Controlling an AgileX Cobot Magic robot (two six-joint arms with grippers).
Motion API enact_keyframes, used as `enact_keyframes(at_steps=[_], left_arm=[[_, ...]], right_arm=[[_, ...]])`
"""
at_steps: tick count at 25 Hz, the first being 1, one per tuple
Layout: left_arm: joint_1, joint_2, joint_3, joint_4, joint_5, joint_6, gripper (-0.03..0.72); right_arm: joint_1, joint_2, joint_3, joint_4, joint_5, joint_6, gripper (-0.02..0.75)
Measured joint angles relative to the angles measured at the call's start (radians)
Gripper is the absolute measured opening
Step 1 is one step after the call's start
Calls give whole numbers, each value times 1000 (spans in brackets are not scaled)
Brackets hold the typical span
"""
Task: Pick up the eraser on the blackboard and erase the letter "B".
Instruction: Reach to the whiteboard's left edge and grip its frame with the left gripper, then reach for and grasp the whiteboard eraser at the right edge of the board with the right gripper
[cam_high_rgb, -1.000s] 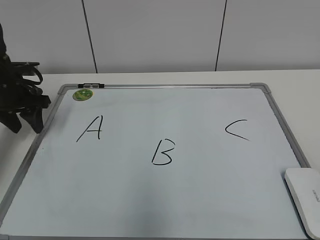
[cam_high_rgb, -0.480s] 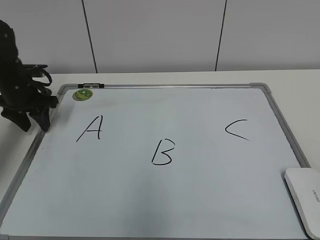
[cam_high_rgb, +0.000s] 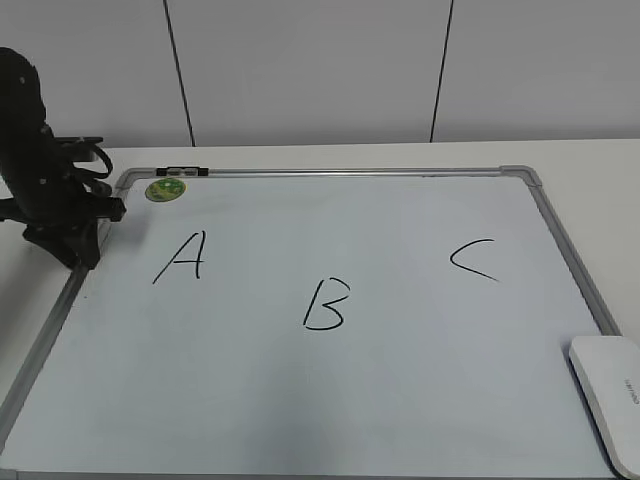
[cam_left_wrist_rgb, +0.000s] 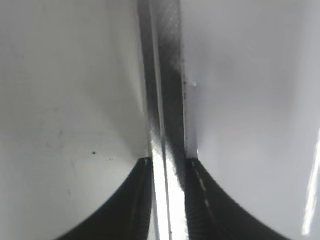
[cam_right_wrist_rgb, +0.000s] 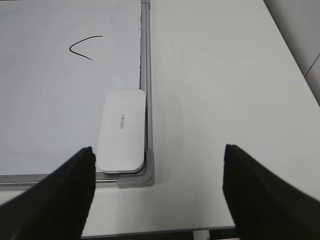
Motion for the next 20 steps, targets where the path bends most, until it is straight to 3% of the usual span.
enact_keyframes(at_steps=[6,20], left_arm=[[0,0,-2,-3,0,-2,56],[0,0,-2,-3,-1,-11,46]], right_arm=[[0,0,0,0,0,0,587],[0,0,0,0,0,0,587]])
